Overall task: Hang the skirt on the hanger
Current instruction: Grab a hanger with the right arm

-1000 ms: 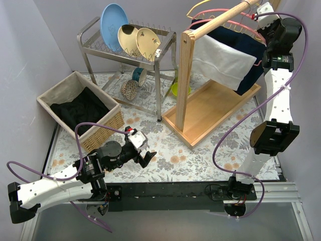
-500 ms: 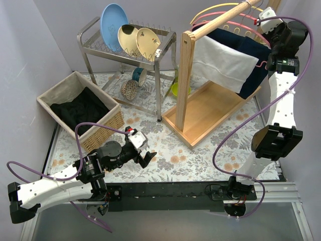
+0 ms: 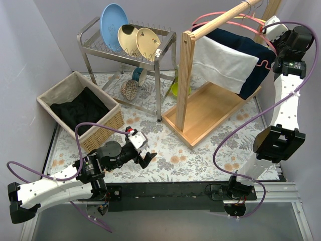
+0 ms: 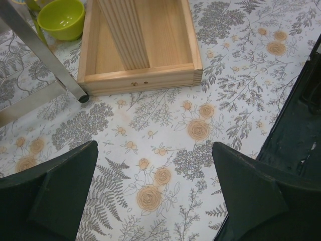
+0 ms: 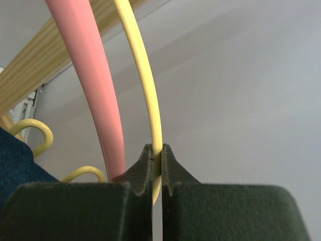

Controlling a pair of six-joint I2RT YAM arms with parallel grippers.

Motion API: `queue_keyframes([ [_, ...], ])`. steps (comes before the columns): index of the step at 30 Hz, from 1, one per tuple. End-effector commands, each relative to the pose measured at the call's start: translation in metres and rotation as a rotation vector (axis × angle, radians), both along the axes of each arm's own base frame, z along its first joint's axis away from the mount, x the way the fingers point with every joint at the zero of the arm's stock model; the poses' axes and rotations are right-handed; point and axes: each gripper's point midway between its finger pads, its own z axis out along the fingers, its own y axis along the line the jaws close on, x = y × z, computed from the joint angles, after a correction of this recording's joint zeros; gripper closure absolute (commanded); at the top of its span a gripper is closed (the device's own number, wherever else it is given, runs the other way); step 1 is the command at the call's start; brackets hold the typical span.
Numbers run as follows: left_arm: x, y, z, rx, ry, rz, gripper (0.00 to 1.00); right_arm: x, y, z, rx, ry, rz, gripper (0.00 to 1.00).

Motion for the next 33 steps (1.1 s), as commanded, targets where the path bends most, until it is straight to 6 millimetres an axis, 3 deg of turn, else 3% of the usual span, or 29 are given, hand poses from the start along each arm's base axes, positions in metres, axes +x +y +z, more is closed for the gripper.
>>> queue_keyframes([
  [1, -0.001, 0.002, -0.003, 0.008, 0.007, -0.003, 0.02, -0.016, -0.017, -0.011, 0.005, 0.05, -0.062, 0.99],
  [4, -0.001, 0.002, -0.003, 0.006, 0.008, -0.003, 0.02, -0.032, -0.029, -0.002, 0.013, 0.018, -0.107, 0.99],
  [5, -0.001, 0.001, -0.004, 0.008, 0.01, -0.005, 0.02, -0.035, -0.032, -0.014, 0.022, 0.031, -0.122, 0.99],
  [6, -0.001, 0.001, -0.003, 0.008, 0.009, -0.009, 0.02, -0.047, -0.032, -0.003, 0.016, 0.002, -0.131, 0.99],
  [8, -0.002, 0.0, -0.004, 0.009, 0.012, -0.011, 0.02, -0.058, -0.04, -0.011, 0.013, -0.012, -0.169, 0.99],
  [10, -0.002, 0.0, -0.004, 0.009, 0.012, -0.011, 0.02, -0.078, -0.041, 0.003, -0.002, -0.067, -0.209, 0.99],
  [11, -0.002, 0.0, -0.003, 0.008, 0.012, -0.013, 0.02, -0.081, -0.042, -0.002, -0.009, -0.082, -0.218, 0.99],
  [12, -0.002, 0.0, -0.004, 0.009, 0.012, -0.013, 0.02, -0.096, -0.039, 0.014, -0.021, -0.133, -0.228, 0.99],
  [18, -0.002, 0.0, -0.003, 0.006, 0.011, -0.014, 0.02, -0.147, -0.042, 0.052, -0.069, -0.313, -0.337, 0.99],
  [33, -0.003, 0.0, -0.004, 0.005, 0.015, -0.017, 0.02, -0.25, -0.049, 0.106, -0.037, -0.648, -0.53, 0.99],
])
